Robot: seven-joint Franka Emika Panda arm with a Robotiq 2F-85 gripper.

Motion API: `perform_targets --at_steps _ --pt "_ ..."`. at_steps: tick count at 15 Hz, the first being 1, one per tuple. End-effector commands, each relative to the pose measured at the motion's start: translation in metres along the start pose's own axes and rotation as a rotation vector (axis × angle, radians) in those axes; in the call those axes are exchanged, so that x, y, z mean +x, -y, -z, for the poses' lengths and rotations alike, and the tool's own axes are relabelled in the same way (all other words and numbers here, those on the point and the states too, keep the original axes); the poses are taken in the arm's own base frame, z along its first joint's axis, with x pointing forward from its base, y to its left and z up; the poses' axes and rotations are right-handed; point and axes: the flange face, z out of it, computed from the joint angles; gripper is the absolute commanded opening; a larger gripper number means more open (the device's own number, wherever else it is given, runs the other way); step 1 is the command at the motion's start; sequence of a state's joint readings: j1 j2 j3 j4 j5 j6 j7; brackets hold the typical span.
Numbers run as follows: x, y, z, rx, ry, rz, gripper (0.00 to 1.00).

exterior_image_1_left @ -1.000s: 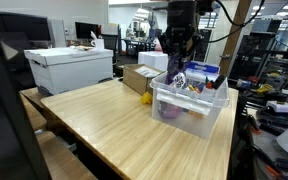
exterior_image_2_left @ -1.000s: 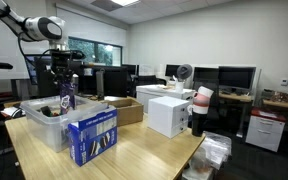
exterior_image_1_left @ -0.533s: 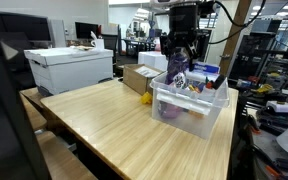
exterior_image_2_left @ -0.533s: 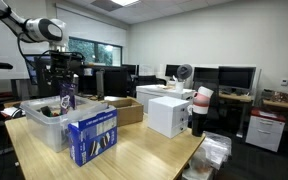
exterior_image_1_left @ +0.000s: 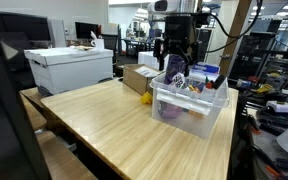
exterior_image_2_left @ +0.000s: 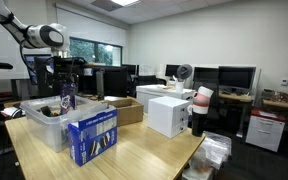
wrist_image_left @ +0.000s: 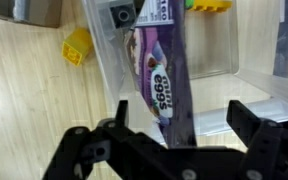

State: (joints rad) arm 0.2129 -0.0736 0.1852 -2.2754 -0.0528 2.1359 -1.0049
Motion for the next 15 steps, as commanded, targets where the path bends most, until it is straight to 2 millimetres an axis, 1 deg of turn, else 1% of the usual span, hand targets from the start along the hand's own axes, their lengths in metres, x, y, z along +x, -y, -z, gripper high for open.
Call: perform_targets --at_steps 1,2,4,10,15 --pt "-0.005 -0.007 -0.011 -0.039 -0.021 -0.016 1.00" --pt "-0.008 -0.006 -0.022 0.016 0.007 -0.013 1.00" --pt "-0.011 -0.001 -0.037 0.097 0.035 -0.005 1.00" --pt "-0.016 0.003 -0.046 0.157 0.052 -0.012 1.00" --pt "-0.021 0.001 -0.050 0.080 -0.001 -0.073 1.00"
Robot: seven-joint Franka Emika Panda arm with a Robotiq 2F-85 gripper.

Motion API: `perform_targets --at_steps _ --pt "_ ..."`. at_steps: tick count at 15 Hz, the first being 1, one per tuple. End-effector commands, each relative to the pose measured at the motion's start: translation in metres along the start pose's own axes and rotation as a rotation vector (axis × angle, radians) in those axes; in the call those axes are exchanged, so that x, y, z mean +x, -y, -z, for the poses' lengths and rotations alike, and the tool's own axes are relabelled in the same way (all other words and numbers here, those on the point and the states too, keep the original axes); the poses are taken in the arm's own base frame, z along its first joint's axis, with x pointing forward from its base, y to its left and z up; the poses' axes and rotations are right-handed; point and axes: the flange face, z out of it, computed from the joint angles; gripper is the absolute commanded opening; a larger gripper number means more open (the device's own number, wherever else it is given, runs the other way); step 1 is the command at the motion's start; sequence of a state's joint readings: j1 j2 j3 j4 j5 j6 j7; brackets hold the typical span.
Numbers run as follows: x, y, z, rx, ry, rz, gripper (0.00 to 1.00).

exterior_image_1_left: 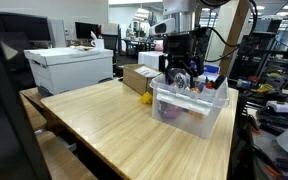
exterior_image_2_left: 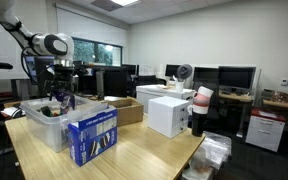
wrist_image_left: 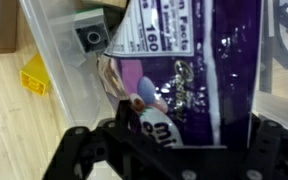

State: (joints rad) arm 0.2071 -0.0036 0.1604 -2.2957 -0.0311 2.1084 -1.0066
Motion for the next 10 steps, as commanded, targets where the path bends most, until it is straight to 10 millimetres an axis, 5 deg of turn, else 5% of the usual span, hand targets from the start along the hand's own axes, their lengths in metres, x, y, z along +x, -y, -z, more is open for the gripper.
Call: perform_targets --at_steps 1,10 --pt "-0.009 0.001 -0.007 -0.057 -0.040 -0.049 1.00" --pt "-0.018 0.003 -0.034 -0.080 -0.056 -0.069 1.00"
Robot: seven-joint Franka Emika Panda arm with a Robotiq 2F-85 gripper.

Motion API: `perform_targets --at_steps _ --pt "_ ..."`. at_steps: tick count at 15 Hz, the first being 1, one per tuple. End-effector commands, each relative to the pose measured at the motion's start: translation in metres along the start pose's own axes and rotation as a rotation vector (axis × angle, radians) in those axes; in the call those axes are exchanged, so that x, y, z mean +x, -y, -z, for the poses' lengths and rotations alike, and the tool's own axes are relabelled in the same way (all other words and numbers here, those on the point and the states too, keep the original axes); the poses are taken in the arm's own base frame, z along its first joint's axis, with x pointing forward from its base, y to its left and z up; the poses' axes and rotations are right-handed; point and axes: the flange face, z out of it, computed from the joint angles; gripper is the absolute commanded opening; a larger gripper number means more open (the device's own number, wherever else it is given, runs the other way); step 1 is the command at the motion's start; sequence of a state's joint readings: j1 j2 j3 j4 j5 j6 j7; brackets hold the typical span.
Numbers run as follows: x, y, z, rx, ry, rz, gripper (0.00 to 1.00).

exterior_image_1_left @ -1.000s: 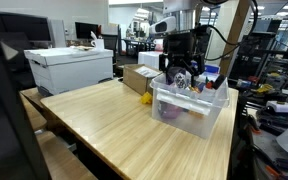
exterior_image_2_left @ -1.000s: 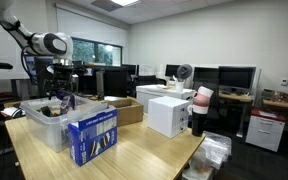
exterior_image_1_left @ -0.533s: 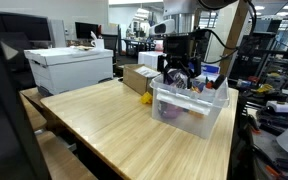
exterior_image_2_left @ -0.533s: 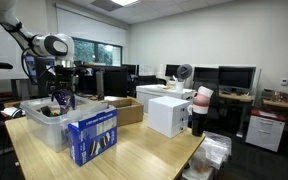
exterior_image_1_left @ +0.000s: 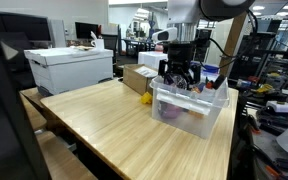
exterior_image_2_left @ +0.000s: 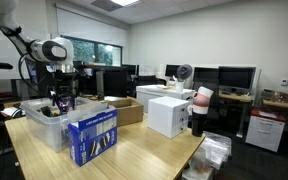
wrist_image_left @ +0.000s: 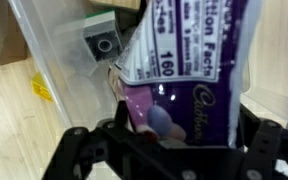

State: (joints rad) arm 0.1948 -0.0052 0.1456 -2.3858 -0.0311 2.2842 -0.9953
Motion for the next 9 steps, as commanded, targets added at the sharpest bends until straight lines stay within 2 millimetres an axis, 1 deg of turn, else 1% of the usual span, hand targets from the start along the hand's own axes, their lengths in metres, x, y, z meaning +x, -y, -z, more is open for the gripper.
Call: perform_targets --at_steps 1,4,7,8,9 --pt "-0.007 0.006 -0.010 -0.012 -0.004 -0.036 1.00" --pt "-0.007 0.008 -0.013 -0.024 -0.003 -0.060 1.00" --pt "-0.007 0.012 -0.002 -0.016 -0.009 -0.094 1.00" --pt "-0.008 0.013 0.005 -0.036 -0.023 -0.105 1.00" --pt "-0.009 0.014 0.007 -0.040 -0.024 -0.110 1.00"
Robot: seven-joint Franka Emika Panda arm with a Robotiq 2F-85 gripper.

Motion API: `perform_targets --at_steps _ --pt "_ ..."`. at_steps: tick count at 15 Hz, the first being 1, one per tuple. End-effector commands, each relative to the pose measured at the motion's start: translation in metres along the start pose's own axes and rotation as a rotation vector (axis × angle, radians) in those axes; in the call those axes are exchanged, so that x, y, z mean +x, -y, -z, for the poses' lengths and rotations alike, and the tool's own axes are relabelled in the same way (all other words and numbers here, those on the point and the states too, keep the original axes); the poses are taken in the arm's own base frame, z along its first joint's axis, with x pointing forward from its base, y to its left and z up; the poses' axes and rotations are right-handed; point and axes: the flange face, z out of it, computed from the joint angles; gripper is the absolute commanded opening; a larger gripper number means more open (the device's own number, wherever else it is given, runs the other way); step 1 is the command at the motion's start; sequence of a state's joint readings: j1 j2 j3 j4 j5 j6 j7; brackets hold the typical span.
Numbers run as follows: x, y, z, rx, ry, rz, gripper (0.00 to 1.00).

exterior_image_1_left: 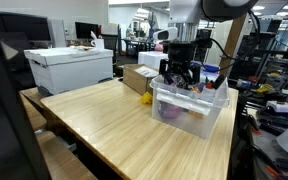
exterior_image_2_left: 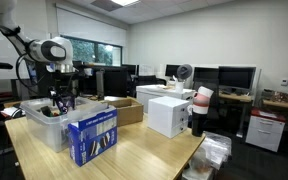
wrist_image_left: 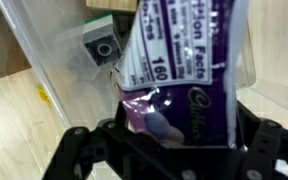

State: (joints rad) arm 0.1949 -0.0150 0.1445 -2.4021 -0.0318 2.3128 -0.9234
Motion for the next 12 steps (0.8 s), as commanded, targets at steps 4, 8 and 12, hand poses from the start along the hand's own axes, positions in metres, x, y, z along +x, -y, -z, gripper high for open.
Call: perform_targets --at_steps 4,8,12 --pt "-0.013 0.021 0.019 -0.051 -0.036 -0.073 1.00" --pt "-0.019 0.029 0.019 -0.032 -0.041 -0.090 1.00" --pt "-0.024 0.038 0.006 0.007 -0.039 -0.106 1.00"
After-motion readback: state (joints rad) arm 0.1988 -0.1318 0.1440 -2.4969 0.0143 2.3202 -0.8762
